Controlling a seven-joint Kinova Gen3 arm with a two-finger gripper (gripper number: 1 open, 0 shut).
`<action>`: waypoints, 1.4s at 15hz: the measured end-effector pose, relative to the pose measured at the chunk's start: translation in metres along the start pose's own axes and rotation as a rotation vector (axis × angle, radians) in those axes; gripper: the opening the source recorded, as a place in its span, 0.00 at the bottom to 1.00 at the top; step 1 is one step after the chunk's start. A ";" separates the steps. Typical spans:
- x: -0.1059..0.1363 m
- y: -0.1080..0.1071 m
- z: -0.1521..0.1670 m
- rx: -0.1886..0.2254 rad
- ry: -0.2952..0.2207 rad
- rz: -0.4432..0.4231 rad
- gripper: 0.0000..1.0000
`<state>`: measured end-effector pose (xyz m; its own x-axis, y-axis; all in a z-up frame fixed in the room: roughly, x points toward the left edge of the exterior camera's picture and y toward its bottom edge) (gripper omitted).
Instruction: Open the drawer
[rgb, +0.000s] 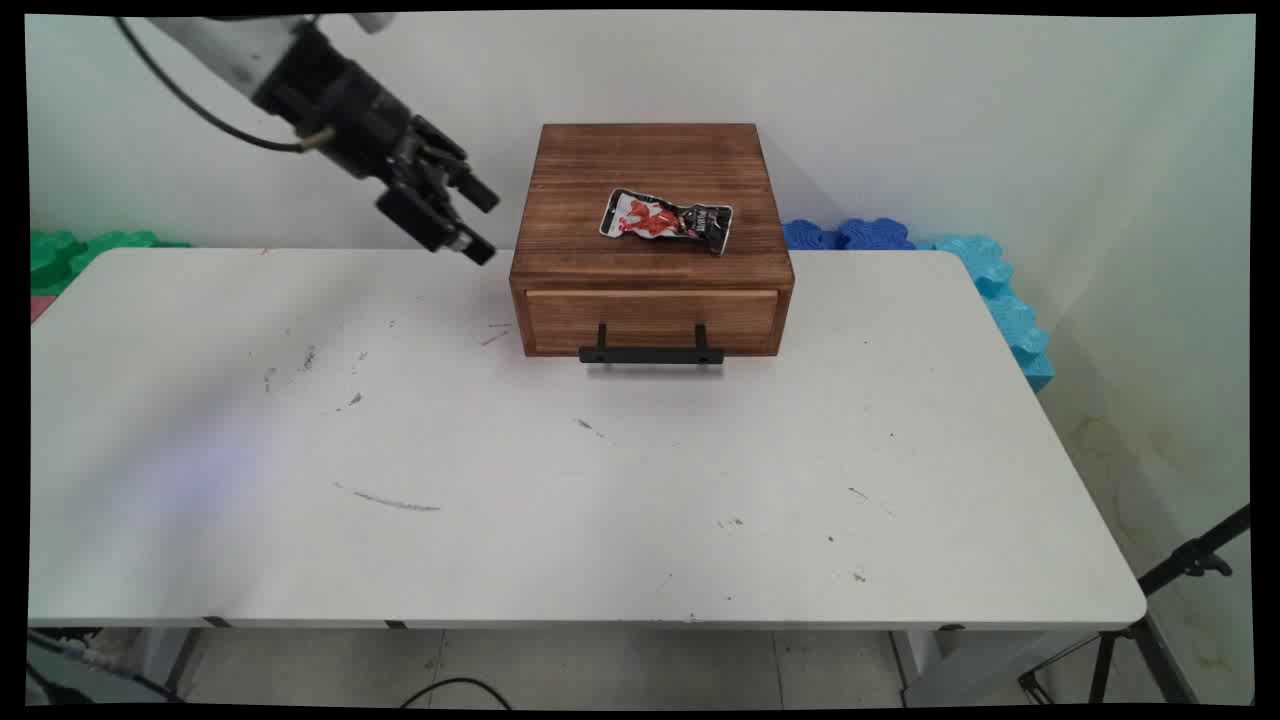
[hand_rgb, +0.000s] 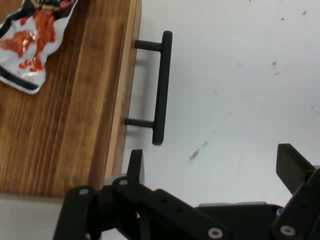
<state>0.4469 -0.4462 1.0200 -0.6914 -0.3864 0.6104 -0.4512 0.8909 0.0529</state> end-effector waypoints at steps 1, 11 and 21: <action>0.004 0.001 0.005 0.003 -0.004 0.006 1.00; 0.042 0.018 0.092 0.008 -0.096 0.103 1.00; 0.052 0.020 0.192 0.043 -0.157 0.155 1.00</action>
<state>0.2937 -0.4941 0.9011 -0.8319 -0.2814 0.4783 -0.3542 0.9328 -0.0672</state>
